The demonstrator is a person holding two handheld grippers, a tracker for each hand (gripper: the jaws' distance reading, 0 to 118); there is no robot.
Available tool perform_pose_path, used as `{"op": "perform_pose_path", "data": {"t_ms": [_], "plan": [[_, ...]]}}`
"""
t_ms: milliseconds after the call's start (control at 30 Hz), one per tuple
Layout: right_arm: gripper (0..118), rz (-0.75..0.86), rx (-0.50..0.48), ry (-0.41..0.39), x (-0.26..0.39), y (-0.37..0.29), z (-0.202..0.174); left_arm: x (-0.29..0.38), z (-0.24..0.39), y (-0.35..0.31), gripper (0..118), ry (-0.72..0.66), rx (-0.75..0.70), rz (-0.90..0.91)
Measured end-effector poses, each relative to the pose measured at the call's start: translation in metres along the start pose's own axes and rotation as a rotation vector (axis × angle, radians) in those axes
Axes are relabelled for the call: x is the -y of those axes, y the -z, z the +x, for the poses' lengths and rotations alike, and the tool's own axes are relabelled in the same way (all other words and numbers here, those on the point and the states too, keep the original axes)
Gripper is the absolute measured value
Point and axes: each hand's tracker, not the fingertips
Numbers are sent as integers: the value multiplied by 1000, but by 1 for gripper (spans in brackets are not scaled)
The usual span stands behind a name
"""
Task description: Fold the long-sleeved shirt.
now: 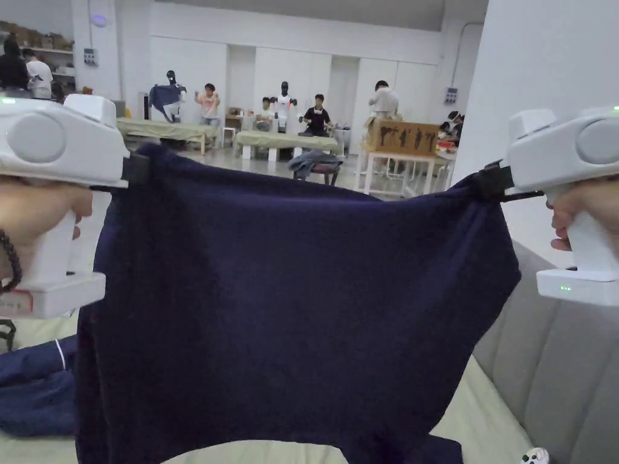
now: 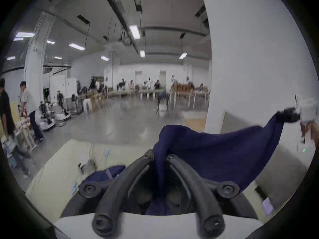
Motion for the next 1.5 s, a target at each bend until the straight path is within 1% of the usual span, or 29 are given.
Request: {"op": "perform_pose_path", "data": {"t_ms": [33,67,100,167,200,233,267,333,367,500,600,667,733,833,900,1000,1067,1133,1233,1300,1367,1433,1467,1500], "plan": [[5,9,47,4,-17,-3,5,-22,2,7,13,-29,17,8],[5,41,63,12,-33,-7,10,-43,8,13,13,-41,34,16],[5,69,70,26,-46,-11,10,-59,15,19,13,-10,22,8],[5,123,101,68,-72,-16,21,-84,29,29,13,46,-27,30],[5,153,113,80,-84,-17,26,-95,34,32,13,48,-34,41],[5,160,123,98,-92,-17,30,-103,37,34,13,34,-36,49],[5,162,127,133,-102,-17,35,-112,37,36,13,-5,-26,61],[5,183,127,178,-117,-18,43,-114,46,28,13,-56,-11,83],[5,190,127,171,-122,-16,46,-118,48,29,13,-45,-15,81],[5,275,208,89,-133,-8,41,-129,50,35,13,-23,-18,118],[5,299,236,101,-127,2,32,-128,58,46,13,-31,-35,124],[5,281,228,117,-113,12,29,-117,58,59,13,2,-44,111],[5,224,225,135,-90,30,27,-97,57,71,13,29,-45,83],[5,164,209,158,-32,56,16,-47,50,93,13,10,-32,-1],[5,92,186,211,12,80,11,-8,46,108,13,15,-30,-47],[5,-14,147,252,68,111,1,42,34,134,13,13,-23,-155],[5,-58,138,253,96,120,-5,70,29,140,13,21,-16,-196],[5,-64,124,252,114,118,-9,87,26,129,13,12,-15,-198],[5,-52,88,238,130,88,-15,104,20,98,13,-14,-4,-198],[5,26,75,207,142,52,-20,117,18,63,13,-25,11,-154],[5,49,70,194,162,12,-29,133,17,29,13,-21,20,-140],[5,57,46,191,192,-31,-38,157,21,-13,13,5,22,-141],[5,47,20,186,211,-50,-42,176,23,-35,13,58,15,-138],[5,26,9,187,233,-68,-48,195,17,-50,13,63,16,-139]]}}
